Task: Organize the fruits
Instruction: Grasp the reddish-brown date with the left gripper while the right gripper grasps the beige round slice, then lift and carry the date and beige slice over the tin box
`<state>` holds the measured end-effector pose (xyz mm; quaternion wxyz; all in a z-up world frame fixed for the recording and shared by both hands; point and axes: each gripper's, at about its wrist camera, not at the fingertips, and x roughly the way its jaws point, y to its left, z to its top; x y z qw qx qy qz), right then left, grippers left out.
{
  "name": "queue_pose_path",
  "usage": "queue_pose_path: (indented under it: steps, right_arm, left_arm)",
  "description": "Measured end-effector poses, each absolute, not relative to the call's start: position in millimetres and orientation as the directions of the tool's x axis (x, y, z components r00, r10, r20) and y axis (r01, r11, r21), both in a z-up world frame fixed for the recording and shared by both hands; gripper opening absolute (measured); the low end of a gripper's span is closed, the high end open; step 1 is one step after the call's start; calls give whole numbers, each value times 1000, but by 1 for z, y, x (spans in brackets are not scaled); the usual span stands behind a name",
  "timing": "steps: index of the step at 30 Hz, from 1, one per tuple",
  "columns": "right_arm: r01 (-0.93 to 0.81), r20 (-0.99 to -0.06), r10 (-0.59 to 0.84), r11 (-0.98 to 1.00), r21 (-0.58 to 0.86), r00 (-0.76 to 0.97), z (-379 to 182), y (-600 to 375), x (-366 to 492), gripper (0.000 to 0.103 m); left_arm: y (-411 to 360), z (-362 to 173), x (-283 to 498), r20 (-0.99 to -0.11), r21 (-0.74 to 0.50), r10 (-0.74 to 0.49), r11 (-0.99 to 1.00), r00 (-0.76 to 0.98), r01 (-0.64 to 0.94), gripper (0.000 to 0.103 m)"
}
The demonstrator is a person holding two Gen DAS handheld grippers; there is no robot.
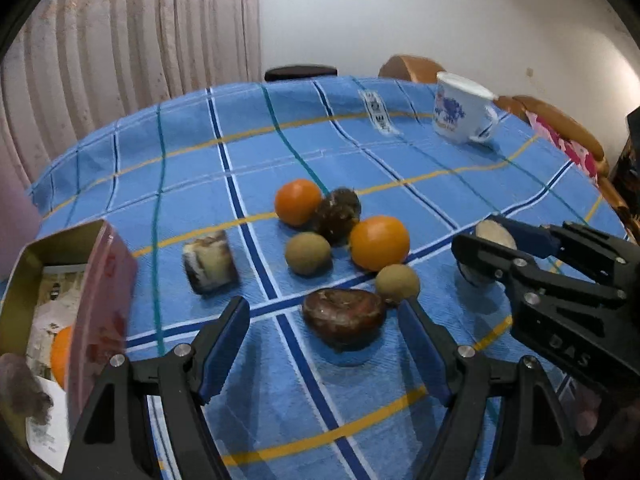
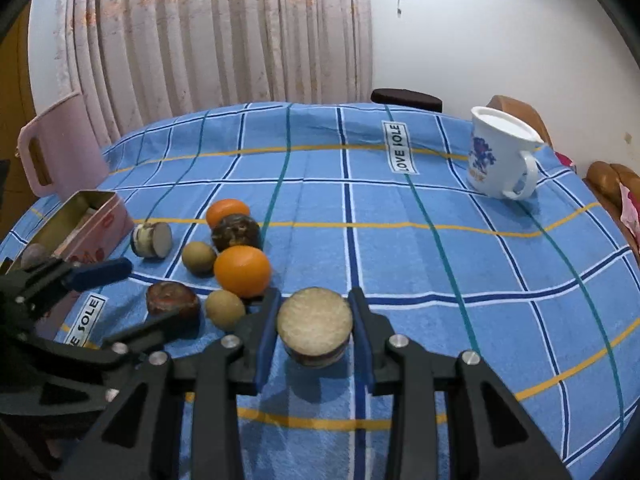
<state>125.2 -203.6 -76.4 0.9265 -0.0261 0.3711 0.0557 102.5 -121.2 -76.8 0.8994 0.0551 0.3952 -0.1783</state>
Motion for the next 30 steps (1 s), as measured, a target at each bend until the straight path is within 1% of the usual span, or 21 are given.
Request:
queue_pose_path:
  steps: [1,2,3,11,17,30]
  right_arm:
    - [-136,-692,94,991,-6,716,-77,-202,125,37]
    - [-143,-692,101,990,-4,715,-77,-201,125,37]
    - [-160,-692,119,987,5,712,-78,-201,124,37]
    - [-172,-693,165,983,61,701,-78,-207,125,37]
    - [-222,-678,194,974,46,709,-75,-198,120,37]
    - [-269,-635,232,962,39,737,-68,-191,110,37]
  left_arm:
    - [-121,-78,104,-735,-52,-287,927,615,371,69]
    - [-121,-79,106,-740,-68,-298,925,602,374,52]
    - [-121,-80,107,-745,-79,-307,922,592,378,46]
    - [-114,-75,101,-715,-87,-302,933,631,349,47]
    - [-110,-69,95,-686,-56,-272,945,675,323,47]
    - [-100,-62,89,-642,-73,-268,954,718,291,47]
